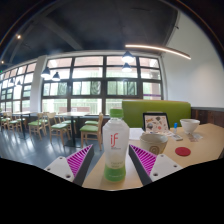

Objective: Pour water

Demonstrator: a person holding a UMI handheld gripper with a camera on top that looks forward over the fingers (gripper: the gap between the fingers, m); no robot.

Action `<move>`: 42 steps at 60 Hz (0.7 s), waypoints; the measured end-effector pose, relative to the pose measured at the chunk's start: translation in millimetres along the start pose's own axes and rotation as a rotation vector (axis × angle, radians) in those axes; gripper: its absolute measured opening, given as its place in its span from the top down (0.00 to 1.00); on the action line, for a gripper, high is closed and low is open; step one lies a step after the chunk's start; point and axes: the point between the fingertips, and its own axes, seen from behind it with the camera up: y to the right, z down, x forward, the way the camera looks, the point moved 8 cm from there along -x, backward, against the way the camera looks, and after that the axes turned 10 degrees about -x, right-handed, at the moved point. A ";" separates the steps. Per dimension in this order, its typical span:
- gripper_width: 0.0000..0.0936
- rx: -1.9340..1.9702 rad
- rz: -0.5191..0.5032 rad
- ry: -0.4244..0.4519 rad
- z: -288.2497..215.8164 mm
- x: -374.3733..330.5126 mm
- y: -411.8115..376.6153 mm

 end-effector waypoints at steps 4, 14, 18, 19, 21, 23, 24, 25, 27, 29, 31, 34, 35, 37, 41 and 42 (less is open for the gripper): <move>0.13 -0.016 0.047 -0.002 -7.8 13.0 -13.0; 0.56 0.027 0.093 -0.018 -7.9 34.5 -8.0; 0.63 0.033 0.089 -0.014 -6.3 30.9 -9.9; 0.63 0.033 0.088 -0.008 -6.9 29.6 -10.4; 0.68 0.025 0.077 -0.003 -5.9 32.4 -10.6; 0.68 0.024 0.070 0.007 -5.7 29.0 -11.3; 0.67 0.020 0.068 0.010 -5.6 27.7 -11.2; 0.70 0.020 0.064 0.014 -6.0 26.8 -11.7; 0.70 0.019 0.056 0.011 -9.3 24.2 -16.8; 0.70 0.021 0.040 0.011 -9.9 22.6 -19.2; 0.70 0.037 0.010 0.002 -10.5 21.1 -23.7; 0.70 0.085 -0.035 -0.001 -16.8 13.6 -34.0; 0.70 0.098 -0.053 0.003 -12.1 24.0 -22.9; 0.70 0.133 -0.070 0.004 -17.7 23.9 -24.6; 0.70 0.236 -0.100 0.007 -40.8 15.7 -40.3; 0.70 0.273 -0.117 0.011 -37.1 25.1 -30.1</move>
